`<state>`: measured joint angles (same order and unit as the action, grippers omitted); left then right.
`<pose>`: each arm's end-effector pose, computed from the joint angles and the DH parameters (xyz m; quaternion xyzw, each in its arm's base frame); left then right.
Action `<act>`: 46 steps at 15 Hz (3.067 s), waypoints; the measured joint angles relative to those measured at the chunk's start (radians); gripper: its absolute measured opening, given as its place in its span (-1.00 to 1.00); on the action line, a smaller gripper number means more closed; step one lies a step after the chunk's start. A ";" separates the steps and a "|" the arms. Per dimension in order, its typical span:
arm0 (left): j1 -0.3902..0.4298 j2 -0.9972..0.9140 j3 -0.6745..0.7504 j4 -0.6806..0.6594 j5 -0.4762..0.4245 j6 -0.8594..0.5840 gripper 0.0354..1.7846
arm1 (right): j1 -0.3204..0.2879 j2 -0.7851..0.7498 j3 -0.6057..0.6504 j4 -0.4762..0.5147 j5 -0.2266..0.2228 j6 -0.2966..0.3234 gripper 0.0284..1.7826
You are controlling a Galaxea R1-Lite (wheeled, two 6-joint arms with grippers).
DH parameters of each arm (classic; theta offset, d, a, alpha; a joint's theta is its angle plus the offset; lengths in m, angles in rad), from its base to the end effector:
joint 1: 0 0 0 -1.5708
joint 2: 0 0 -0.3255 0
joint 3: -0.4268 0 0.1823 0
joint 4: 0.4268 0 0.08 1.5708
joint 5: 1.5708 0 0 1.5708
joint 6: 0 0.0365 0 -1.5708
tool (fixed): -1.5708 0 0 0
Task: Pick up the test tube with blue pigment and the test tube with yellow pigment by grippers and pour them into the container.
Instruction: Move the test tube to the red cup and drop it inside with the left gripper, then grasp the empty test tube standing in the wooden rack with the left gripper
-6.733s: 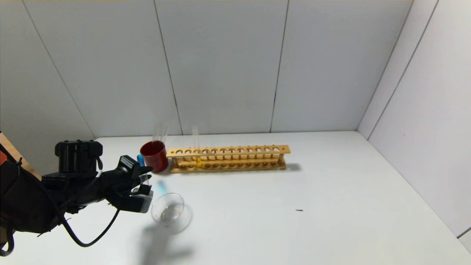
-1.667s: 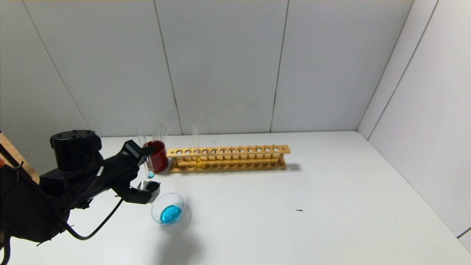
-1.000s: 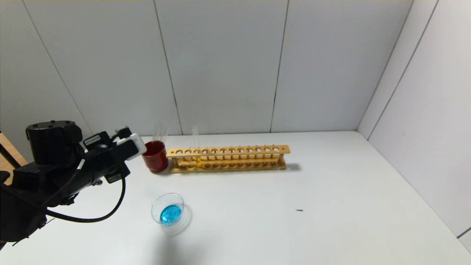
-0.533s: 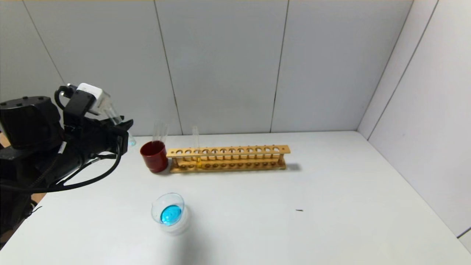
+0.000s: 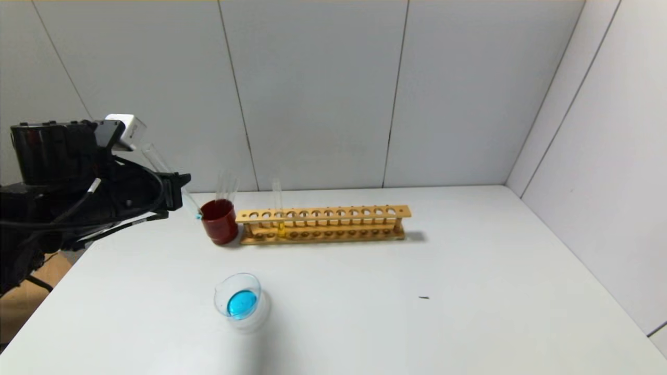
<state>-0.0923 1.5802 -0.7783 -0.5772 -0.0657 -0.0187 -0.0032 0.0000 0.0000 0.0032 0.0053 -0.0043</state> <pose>0.2847 -0.0288 0.2328 -0.0078 0.1128 -0.0774 0.9906 -0.0431 0.0003 0.0751 -0.0021 0.0016 0.0011 1.0000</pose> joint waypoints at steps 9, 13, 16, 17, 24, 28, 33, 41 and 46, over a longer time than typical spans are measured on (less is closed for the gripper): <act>0.084 0.236 -0.233 0.025 -0.011 -0.040 -0.66 | 0.000 0.000 0.000 0.000 0.000 0.000 0.96; 0.095 0.348 -0.319 0.022 -0.011 -0.040 -0.66 | 0.000 0.000 0.000 0.000 0.000 0.000 0.96; 0.103 0.416 -0.358 0.019 -0.011 -0.039 -0.66 | 0.000 0.000 0.000 0.000 0.000 0.000 0.96; 0.105 0.434 -0.362 0.019 -0.010 -0.038 -0.66 | 0.000 0.000 0.000 0.000 0.000 0.000 0.96; 0.106 0.523 -0.396 0.006 -0.012 -0.034 -0.66 | 0.000 0.000 0.000 0.000 0.000 0.000 0.96; 0.105 0.552 -0.403 -0.014 -0.012 -0.036 -0.66 | 0.000 0.000 0.000 0.000 0.000 0.000 0.96; 0.100 0.584 -0.411 -0.039 -0.006 -0.034 -0.57 | 0.000 0.000 0.000 0.000 0.000 0.000 0.96; 0.100 0.568 -0.417 -0.034 -0.003 -0.031 0.67 | 0.000 0.000 0.000 0.000 0.000 0.000 0.96; 0.101 0.447 -0.417 0.002 -0.004 -0.029 0.96 | 0.000 0.000 0.000 0.000 0.000 0.000 0.96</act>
<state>0.0085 2.0277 -1.1955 -0.5749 -0.0700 -0.0474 -0.0032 0.0000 0.0000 0.0032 0.0051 -0.0043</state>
